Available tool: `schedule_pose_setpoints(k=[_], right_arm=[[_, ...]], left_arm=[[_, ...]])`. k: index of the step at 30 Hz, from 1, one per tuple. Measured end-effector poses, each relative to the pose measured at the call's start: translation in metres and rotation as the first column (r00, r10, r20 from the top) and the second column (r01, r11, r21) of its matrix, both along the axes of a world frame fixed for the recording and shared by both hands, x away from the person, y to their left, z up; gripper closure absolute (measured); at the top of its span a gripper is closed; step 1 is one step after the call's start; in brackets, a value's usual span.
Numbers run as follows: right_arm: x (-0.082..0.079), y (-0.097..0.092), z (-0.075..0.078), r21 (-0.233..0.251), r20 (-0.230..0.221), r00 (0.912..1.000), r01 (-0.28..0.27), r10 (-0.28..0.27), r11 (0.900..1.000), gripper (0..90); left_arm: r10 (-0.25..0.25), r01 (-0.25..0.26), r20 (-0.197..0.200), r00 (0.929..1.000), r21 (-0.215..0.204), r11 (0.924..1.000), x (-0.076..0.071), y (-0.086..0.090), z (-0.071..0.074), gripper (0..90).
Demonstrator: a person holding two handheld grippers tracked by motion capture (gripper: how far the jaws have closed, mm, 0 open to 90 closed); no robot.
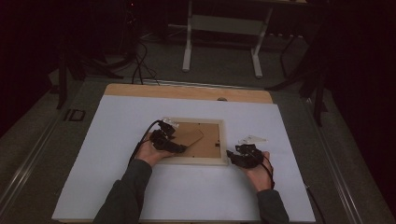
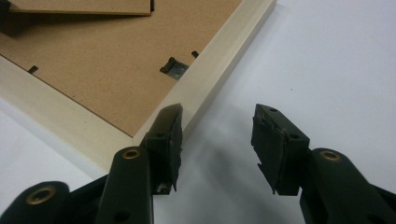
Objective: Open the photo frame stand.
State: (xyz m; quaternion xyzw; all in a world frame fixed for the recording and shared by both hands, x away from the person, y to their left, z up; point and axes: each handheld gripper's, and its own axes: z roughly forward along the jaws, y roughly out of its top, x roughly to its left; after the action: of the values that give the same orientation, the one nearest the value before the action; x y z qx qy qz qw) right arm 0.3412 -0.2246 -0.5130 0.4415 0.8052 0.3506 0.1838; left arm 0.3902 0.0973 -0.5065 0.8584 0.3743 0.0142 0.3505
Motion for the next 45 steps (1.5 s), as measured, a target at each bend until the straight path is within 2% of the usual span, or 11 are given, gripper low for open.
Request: schedule_pose_setpoints(k=[8,10,15,20,24,31,37,45], right_arm=[[0.0,-0.001,0.0,-0.005,-0.003,1.0,0.003,-0.003,1.0,52.3],[0.0,-0.001,0.001,0.014,-0.011,0.9999,0.0,0.0,0.9999,52.3],[0.002,0.0,0.005,0.01,-0.006,1.0,-0.006,0.007,0.9999,52.2],[0.007,0.0,0.007,0.029,-0.014,0.9999,-0.01,0.01,0.9995,52.2],[0.012,0.003,0.006,0.04,-0.037,0.9992,-0.015,0.016,0.9991,51.8],[0.019,0.008,0.007,0.048,-0.049,0.9985,-0.021,0.024,0.9986,51.6],[0.024,0.009,0.012,0.061,-0.045,0.9987,-0.018,0.021,0.998,51.3],[0.028,0.007,0.015,0.047,-0.045,0.9988,-0.016,0.018,0.9988,50.3]], left_arm=[[-0.005,0.005,0.021,0.9998,0.011,0.9999,-0.001,-0.001,0.001,39.1],[-0.005,0.005,0.025,0.9997,0.017,0.9998,-0.002,-0.002,0.002,39.2],[-0.007,0.006,0.04,0.9992,0.033,0.9994,-0.003,-0.004,0.004,39.2],[-0.008,0.006,0.058,0.9983,0.042,0.9991,-0.005,-0.005,0.005,39.2],[-0.017,0.013,0.082,0.9965,0.055,0.9984,-0.007,-0.006,0.007,39.2],[-0.025,0.017,0.121,0.9923,0.067,0.9976,-0.011,-0.008,0.012,39.2],[-0.023,0.012,0.145,0.9892,0.076,0.997,-0.015,-0.009,0.014,39.2],[-0.021,0.005,0.185,0.9826,0.086,0.9962,-0.021,-0.011,0.017,39.2]])
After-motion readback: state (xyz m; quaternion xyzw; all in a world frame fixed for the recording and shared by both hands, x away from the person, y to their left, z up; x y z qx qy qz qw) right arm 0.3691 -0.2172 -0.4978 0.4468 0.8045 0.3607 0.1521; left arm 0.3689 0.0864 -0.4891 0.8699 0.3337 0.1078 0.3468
